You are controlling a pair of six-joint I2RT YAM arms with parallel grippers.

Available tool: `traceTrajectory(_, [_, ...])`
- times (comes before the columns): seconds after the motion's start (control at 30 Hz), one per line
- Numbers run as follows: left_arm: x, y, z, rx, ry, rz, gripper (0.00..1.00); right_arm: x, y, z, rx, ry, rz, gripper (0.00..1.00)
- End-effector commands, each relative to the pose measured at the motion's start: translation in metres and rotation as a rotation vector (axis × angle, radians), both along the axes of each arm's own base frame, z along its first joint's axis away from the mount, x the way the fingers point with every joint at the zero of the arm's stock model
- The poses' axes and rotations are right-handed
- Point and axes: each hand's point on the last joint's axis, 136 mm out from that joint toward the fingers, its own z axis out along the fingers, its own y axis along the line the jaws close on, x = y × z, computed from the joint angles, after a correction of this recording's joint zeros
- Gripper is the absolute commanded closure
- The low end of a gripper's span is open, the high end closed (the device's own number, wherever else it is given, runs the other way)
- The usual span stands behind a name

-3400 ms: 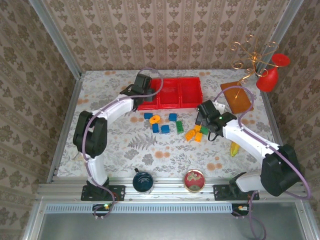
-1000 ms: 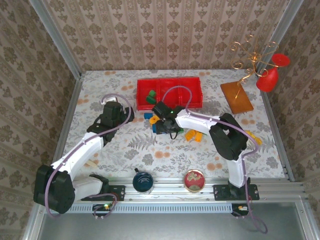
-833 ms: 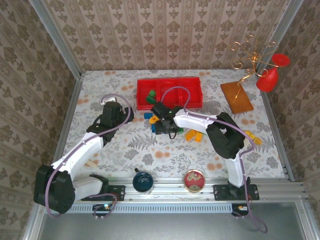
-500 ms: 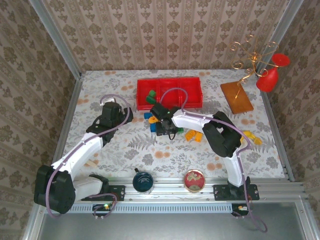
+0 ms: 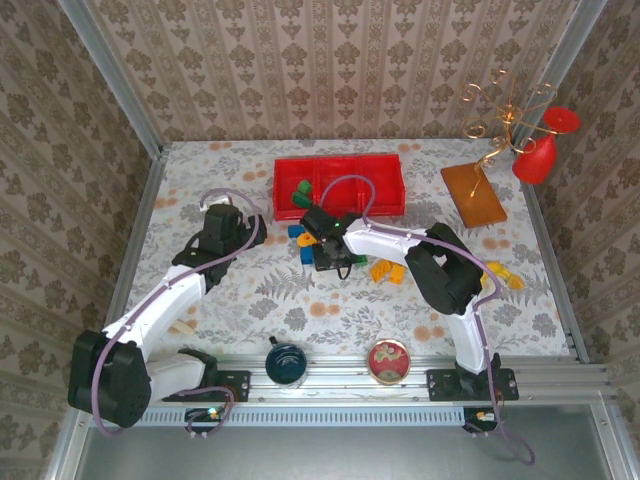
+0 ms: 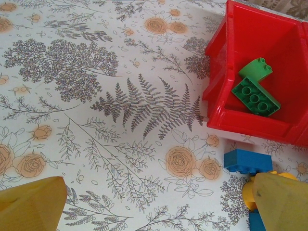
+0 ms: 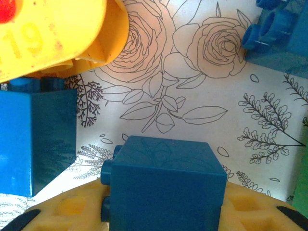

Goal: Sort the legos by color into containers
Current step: Pick up the lego from the center of the table, then place the lego in the container.

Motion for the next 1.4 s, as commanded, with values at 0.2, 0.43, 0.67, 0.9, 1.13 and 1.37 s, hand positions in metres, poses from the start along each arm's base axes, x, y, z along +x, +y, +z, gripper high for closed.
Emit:
traceTrajectory(0.2, [0.001,0.002,0.003,-0.035,-0.017,0.019,0.0,-0.002,-0.012,0.031,-0.002,-0.061,-0.013,0.73])
traceTrajectory(0.43, [0.0,0.004,0.004,-0.034,-0.021,0.022,0.0,0.013,-0.02,0.073,-0.004,-0.172,-0.01,0.76])
traceTrajectory(0.67, [0.0,0.003,0.003,-0.042,-0.018,0.016,0.0,0.055,-0.033,0.111,-0.001,-0.262,-0.037,0.77])
traceTrajectory(0.9, [0.0,0.002,0.002,-0.043,-0.011,0.01,0.0,0.105,-0.043,0.119,0.0,-0.312,-0.075,0.77])
traceTrajectory(1.13, [0.0,0.0,0.0,-0.049,-0.003,0.002,0.0,0.144,-0.048,0.113,-0.015,-0.327,-0.093,0.78])
traceTrajectory(1.37, [0.0,-0.001,-0.001,-0.051,0.0,-0.002,0.0,0.161,-0.044,0.103,-0.017,-0.319,-0.085,0.6])
